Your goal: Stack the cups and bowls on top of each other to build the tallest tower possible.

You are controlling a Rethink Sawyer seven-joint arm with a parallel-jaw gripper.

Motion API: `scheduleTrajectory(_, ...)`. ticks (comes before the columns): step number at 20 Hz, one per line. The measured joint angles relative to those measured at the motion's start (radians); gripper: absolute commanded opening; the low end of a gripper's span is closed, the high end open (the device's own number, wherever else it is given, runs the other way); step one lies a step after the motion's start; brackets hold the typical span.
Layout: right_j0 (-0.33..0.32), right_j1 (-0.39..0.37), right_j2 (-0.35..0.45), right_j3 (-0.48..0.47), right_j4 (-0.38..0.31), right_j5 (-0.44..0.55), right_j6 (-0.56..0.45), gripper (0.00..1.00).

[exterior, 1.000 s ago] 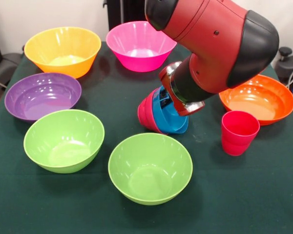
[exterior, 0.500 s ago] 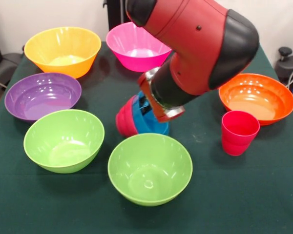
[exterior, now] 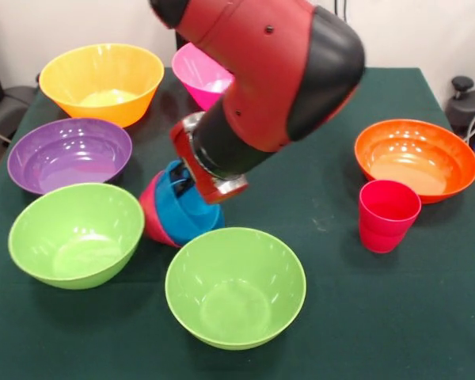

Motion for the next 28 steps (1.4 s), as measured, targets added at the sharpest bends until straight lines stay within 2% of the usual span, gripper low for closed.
scheduleTrajectory(10, -0.067, -0.067, 0.075, 0.035, -0.087, -0.011, -0.007, 0.00)
scheduleTrajectory(19, -0.189, -0.114, 0.146, 0.034, -0.192, -0.011, -0.091, 0.00)
scheduleTrajectory(28, -0.283, -0.133, 0.249, -0.009, -0.208, -0.011, -0.181, 0.00)
